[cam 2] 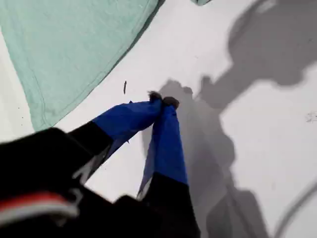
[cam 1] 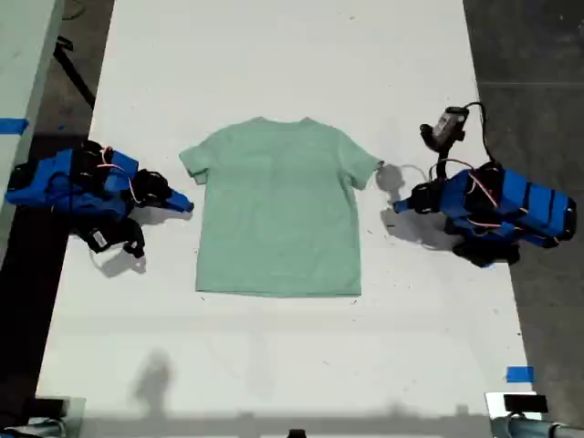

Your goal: Fold t-shirt

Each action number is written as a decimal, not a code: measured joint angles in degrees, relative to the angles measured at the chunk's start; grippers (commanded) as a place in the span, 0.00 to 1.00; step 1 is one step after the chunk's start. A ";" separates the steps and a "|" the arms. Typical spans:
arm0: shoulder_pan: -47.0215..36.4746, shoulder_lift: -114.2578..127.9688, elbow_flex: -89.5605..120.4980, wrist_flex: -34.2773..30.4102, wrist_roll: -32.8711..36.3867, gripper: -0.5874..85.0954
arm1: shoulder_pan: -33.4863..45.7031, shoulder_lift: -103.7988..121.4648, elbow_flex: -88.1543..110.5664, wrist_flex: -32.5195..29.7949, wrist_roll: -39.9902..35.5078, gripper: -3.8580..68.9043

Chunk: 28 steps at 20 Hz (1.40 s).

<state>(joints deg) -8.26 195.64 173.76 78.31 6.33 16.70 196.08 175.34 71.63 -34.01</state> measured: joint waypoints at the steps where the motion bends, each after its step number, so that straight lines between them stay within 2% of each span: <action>1: 0.09 0.00 0.00 0.09 -0.26 0.01 | 0.00 0.00 0.00 0.00 0.00 0.08; 3: 7.47 0.18 0.00 1.58 -8.70 0.01 | -0.44 0.00 0.00 0.00 0.00 0.08; 5: 11.43 0.09 0.00 1.76 -12.48 0.01 | -0.44 0.00 0.00 0.00 0.00 0.08; 14: 12.39 0.18 0.00 1.76 -15.03 0.01 | -0.44 0.00 0.00 0.00 0.00 0.08; 17: 9.23 0.09 -1.41 1.05 -16.08 0.01 | -0.44 0.00 0.00 0.00 0.09 0.08; 24: 1.93 -18.02 -21.53 0.97 -9.67 0.01 | -0.35 0.00 0.00 0.00 0.88 0.08; 25: 0.70 -20.74 -23.91 0.88 -8.35 0.01 | 0.53 0.00 0.00 0.00 4.22 0.09; 28: -2.99 -30.32 -31.38 0.88 -5.01 0.01 | 1.76 0.09 0.00 0.18 28.83 0.04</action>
<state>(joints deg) -11.25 165.32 142.38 79.19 1.32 18.46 196.17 175.34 71.81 -5.19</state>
